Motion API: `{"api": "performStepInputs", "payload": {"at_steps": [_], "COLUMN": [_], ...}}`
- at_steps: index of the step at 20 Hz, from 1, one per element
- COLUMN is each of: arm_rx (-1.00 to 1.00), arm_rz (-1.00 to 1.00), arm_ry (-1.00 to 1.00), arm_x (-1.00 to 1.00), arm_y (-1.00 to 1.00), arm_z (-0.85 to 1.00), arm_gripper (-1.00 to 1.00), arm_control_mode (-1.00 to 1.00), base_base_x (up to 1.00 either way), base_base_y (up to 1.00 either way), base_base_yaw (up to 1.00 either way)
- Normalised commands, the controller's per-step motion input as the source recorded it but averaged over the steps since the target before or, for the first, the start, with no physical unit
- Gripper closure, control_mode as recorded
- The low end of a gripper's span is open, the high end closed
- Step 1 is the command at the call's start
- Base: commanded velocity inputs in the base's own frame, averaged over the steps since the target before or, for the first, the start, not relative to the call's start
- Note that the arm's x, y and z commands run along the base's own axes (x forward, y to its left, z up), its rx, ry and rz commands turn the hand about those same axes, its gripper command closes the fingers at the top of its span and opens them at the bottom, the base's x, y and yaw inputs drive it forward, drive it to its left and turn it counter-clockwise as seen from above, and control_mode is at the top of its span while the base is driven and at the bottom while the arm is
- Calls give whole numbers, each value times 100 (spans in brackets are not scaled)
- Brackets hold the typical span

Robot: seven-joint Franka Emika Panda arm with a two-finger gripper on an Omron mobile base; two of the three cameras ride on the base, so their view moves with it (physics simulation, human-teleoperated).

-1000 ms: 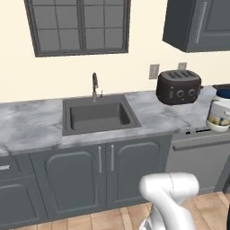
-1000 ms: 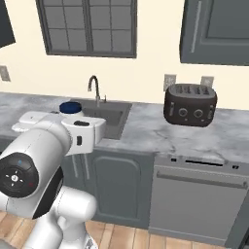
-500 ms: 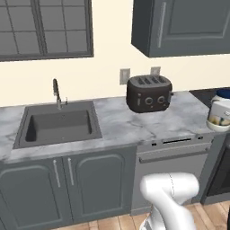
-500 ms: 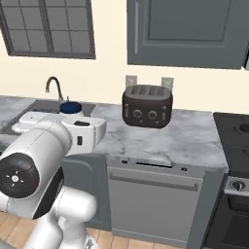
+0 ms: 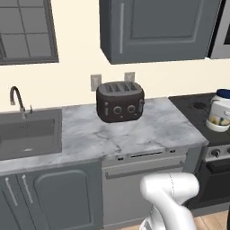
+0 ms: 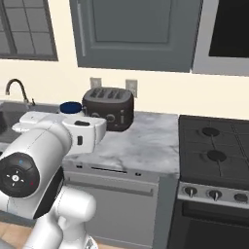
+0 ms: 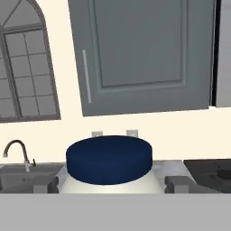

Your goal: Collect the turmeric, mayonnaise, and shaker from the cabinet and place them next to the stove.

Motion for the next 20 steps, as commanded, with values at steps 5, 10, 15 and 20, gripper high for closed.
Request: {"api": "performStepInputs", "payload": {"at_steps": [5,10,15,20], "arm_rx": [0,0,0,0], "arm_rz": [0,0,0,10], "arm_ry": [0,0,0,2], "arm_x": [0,0,0,56], "arm_y": [0,0,0,-11], "arm_z": [0,0,0,-40], "arm_gripper": [100,100,100,100], "arm_control_mode": [100,100,100,-100], "base_base_x": [41,63,66,14], "base_base_y": [-72,-52,-33,-2], "base_base_yaw": [0,2,7,2]}}
